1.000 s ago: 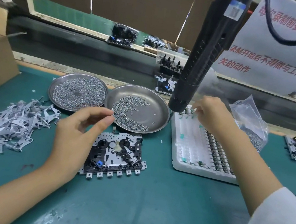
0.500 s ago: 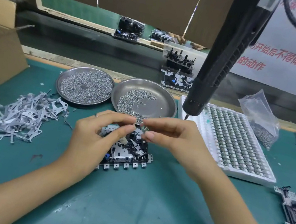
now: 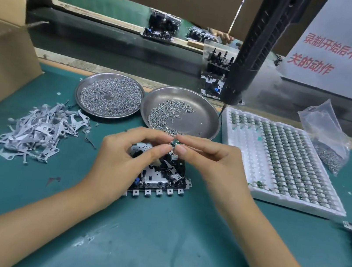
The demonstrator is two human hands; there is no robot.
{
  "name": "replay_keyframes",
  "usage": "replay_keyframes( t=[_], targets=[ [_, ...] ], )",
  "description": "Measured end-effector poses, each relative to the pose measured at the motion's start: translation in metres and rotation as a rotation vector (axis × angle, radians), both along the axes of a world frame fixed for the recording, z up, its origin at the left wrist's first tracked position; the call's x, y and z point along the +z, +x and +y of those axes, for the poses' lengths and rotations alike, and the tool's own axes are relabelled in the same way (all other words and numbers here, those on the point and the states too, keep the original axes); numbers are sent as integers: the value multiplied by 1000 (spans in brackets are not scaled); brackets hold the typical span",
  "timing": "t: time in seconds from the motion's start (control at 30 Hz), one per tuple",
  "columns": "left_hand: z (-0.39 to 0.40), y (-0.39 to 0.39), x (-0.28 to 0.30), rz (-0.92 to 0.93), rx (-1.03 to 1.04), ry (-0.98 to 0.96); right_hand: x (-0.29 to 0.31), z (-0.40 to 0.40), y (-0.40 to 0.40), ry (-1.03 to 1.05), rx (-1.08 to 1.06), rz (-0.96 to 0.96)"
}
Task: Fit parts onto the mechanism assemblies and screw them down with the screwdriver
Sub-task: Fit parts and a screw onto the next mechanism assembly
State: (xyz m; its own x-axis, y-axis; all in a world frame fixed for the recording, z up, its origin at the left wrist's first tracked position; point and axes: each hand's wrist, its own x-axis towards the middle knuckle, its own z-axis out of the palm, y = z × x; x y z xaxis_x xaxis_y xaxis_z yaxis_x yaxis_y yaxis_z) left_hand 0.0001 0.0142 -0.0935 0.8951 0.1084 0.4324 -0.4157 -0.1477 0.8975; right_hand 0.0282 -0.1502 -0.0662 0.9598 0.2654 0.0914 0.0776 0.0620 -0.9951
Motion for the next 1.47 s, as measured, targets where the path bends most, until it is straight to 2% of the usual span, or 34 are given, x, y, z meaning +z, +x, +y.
replay_keyframes(
  t=[0.27, 0.4, 0.57, 0.83, 1.07, 1.13, 1.23, 1.37, 1.47],
  targets=[
    [1, 1, 1, -34, -24, 49, 0, 0, -2, -38, 19, -56],
    [4, 2, 3, -133, 37, 189, -2, -1, -2, -125, 54, -145],
    [6, 1, 5, -110, 64, 218, -4, -1, -2, -180, 63, -250],
    [19, 2, 16, -183, -10, 484, -7, 0, -6, -276, 40, -381],
    [26, 0, 21, -186, -53, 575, -10, -2, -11, -366, 31, -462],
    [29, -1, 20, -148, -100, 567, -13, -2, -12, -397, 42, -510],
    [35, -6, 15, -27, -148, 431, -19, -1, -13, -460, 67, -593],
    [39, -11, 11, 66, -74, 265, -28, 4, -14, -577, 78, -724],
    [37, -13, 12, 91, -40, 245, -30, 5, -15, -614, 75, -790]
  ],
)
